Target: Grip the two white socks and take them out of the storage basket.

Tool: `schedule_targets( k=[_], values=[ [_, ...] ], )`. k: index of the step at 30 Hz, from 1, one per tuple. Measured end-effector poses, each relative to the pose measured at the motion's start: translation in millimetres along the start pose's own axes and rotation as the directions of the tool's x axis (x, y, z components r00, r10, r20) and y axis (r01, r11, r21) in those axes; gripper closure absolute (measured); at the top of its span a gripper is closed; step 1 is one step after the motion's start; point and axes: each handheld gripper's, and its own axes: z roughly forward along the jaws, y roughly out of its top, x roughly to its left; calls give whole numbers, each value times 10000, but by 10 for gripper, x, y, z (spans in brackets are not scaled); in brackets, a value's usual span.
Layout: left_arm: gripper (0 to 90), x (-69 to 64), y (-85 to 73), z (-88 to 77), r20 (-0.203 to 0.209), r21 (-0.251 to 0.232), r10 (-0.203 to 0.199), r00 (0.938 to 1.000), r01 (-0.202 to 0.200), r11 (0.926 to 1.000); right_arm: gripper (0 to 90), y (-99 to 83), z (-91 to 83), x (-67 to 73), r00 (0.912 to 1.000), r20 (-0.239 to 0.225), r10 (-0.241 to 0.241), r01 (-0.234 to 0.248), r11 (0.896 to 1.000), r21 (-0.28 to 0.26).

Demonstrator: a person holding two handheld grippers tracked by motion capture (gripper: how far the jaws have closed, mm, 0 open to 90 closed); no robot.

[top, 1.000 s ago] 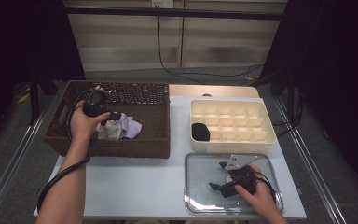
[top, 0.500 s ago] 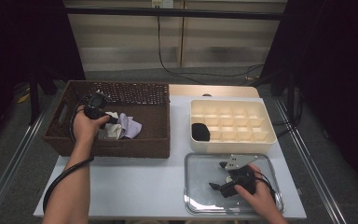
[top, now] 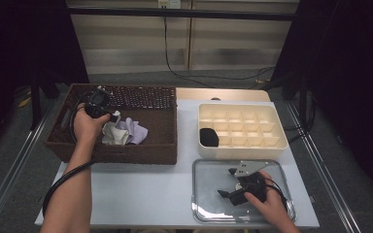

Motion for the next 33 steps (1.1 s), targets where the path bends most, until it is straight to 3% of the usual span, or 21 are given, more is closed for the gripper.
schedule_targets(
  k=[5,17,24,30,33],
  values=[
    [826,-37,80,-129,142,-81,19,9999,-18,10000,138,1,0,3,10000,-9,43,-43,10000,1],
    [847,-64,119,-408,780,-356,-403,9961,432,9984,138,1,0,2,10000,-4,33,-33,10000,0],
    [847,-124,183,-549,1099,-495,-195,9938,250,9985,138,1,0,3,10000,-7,44,-44,10000,5],
    [850,-200,228,-647,1538,-489,-156,9880,233,9985,138,1,0,3,10000,-9,40,-40,10000,0],
    [852,-252,242,-697,1822,-532,57,9833,41,9986,138,1,0,2,10000,-4,37,-37,10000,-4]
  ],
)
